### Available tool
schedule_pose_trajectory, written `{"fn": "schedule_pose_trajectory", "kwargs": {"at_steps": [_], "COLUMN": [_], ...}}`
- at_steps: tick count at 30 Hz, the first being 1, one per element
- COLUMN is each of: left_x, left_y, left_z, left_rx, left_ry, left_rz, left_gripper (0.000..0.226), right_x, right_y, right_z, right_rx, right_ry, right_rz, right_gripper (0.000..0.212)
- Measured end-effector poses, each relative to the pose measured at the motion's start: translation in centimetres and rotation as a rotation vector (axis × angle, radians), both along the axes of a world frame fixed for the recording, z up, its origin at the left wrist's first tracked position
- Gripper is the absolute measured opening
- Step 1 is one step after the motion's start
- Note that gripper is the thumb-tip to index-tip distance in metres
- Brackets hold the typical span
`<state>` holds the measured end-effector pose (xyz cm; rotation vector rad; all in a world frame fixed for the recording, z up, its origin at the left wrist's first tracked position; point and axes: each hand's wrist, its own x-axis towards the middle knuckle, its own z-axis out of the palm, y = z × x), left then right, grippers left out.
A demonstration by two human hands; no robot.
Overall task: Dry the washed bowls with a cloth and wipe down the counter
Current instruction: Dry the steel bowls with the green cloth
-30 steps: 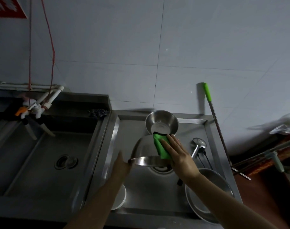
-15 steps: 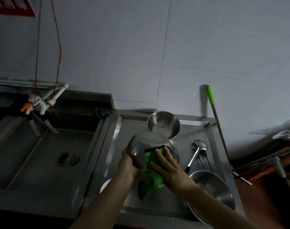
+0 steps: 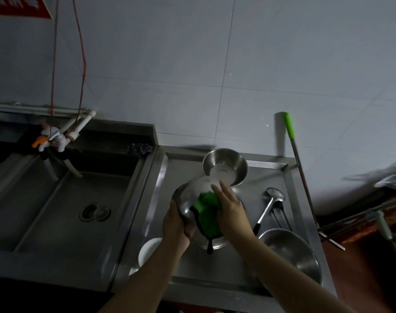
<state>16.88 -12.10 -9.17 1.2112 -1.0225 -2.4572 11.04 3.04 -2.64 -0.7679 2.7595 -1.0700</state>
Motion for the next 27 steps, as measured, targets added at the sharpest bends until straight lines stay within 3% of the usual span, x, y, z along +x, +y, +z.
{"fn": "schedule_pose_trajectory", "kwargs": {"at_steps": [3, 8, 14, 17, 22, 27], "left_x": [0.5, 1.4, 1.9, 2.7, 3.9, 4.6], "left_y": [1.0, 1.8, 1.0, 1.3, 0.5, 0.1], "left_z": [0.2, -0.3, -0.7, -0.5, -1.8, -2.6], "left_rx": [-0.105, 0.148, 0.154, 0.2, 0.267, 0.266], "left_ry": [-0.105, 0.029, 0.048, 0.061, 0.08, -0.001], "left_rz": [-0.07, -0.066, -0.108, -0.202, -0.143, -0.123], "left_gripper": [0.046, 0.051, 0.057, 0.055, 0.062, 0.062], "right_x": [-2.1, 0.6, 4.7, 3.5, 1.1, -0.4], "right_y": [-0.3, -0.3, 0.2, -1.0, -2.0, 0.3], "right_z": [0.6, 0.6, -1.8, -1.1, -0.4, -2.2], "right_rx": [0.034, 0.203, 0.344, 0.376, 0.337, 0.257], "right_ry": [0.042, -0.013, 0.101, 0.1, 0.066, 0.003], "right_rz": [-0.07, 0.018, 0.152, 0.172, 0.244, 0.172], "right_gripper": [0.058, 0.06, 0.068, 0.059, 0.054, 0.053]}}
